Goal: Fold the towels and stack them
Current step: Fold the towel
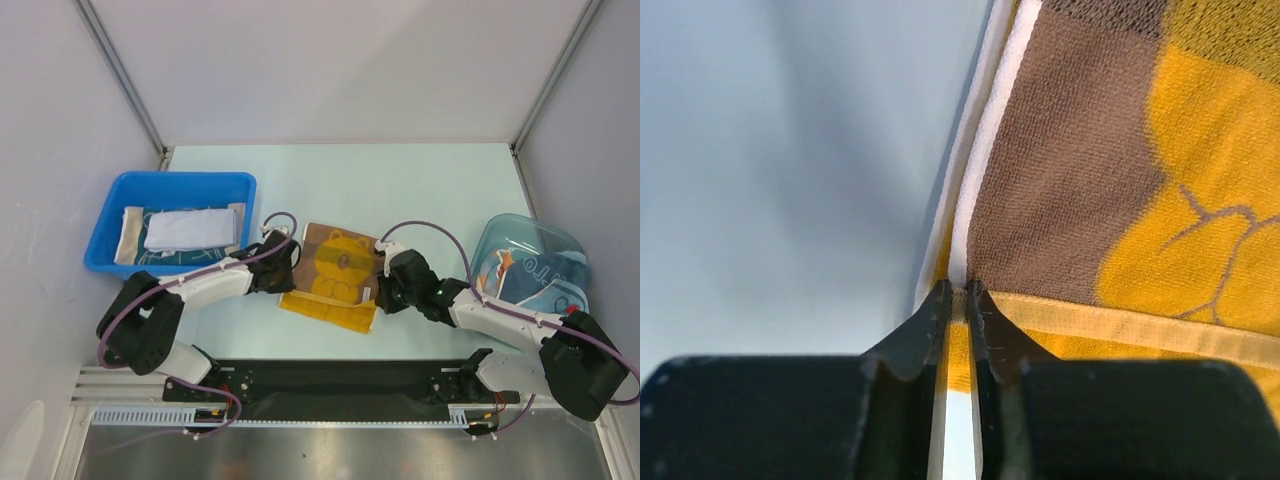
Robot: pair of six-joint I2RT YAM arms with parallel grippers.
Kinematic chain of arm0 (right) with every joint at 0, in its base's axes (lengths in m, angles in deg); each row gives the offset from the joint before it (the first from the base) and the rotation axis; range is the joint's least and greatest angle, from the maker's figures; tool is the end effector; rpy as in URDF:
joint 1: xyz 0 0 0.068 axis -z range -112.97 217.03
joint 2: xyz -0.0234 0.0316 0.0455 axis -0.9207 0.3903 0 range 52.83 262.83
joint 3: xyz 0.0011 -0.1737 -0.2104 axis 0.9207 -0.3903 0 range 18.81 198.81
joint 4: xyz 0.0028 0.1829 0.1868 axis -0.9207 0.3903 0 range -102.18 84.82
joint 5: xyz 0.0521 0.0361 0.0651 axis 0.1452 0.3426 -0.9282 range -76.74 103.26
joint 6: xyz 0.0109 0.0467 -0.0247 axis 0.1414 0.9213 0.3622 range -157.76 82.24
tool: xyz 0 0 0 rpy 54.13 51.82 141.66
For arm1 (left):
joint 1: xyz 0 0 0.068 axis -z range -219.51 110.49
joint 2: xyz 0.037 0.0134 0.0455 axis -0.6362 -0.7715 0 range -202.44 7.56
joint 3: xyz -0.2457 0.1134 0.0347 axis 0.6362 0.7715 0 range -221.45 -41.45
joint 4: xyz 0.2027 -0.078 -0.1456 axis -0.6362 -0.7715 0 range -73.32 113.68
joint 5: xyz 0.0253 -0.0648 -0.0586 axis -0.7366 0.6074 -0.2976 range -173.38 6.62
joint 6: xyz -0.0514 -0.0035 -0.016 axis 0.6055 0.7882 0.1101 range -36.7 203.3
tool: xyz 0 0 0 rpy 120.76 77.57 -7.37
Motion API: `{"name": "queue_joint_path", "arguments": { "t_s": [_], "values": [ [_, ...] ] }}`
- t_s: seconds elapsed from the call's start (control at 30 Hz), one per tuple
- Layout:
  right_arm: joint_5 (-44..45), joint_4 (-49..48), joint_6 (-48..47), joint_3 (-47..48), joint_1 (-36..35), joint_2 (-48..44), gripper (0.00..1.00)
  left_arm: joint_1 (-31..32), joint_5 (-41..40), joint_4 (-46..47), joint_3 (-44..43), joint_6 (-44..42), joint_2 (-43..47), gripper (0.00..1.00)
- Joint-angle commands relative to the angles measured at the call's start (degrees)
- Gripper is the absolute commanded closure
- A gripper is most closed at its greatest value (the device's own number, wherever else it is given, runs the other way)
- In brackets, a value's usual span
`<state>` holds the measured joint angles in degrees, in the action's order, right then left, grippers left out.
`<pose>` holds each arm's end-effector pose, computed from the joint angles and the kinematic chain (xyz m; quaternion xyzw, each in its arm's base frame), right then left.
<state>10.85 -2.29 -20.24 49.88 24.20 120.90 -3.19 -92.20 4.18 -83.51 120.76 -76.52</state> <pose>0.1661 0.1561 0.1789 -0.2112 0.9056 0.2016 0.3078 0.2184 -0.1538 0.1607 -0.0285 0.9662 -0.0876 0.2409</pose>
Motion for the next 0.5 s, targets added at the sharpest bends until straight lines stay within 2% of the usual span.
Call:
{"name": "queue_joint_path", "arguments": {
  "t_s": [0.0, 0.03, 0.07, 0.3, 0.47],
  "values": [
    [0.22, -1.28, -0.56, 0.04, -0.32, -1.01, 1.00, 1.04, -3.31, -3.16, -3.73, -1.15, 0.84, 0.86],
    [0.22, -1.10, -0.56, 0.04, -0.33, -1.10, 1.00, 1.13, -3.48, -3.52, -4.25, -1.50, 0.84, 0.95],
    [0.22, -1.10, -0.56, 0.13, -0.24, -1.36, 1.00, 1.13, -3.57, -3.78, -4.43, -1.50, 0.84, 1.00],
    [1.45, 3.37, -1.26, 3.11, -0.33, -3.12, 1.00, 1.21, -3.84, -8.61, -8.56, -2.73, 1.45, 1.00],
    [-0.48, 5.67, 4.25, 2.51, -0.59, -6.02, 1.00, 1.39, -2.52, -9.50, -8.57, -3.61, 5.67, 1.00]
  ]
}}
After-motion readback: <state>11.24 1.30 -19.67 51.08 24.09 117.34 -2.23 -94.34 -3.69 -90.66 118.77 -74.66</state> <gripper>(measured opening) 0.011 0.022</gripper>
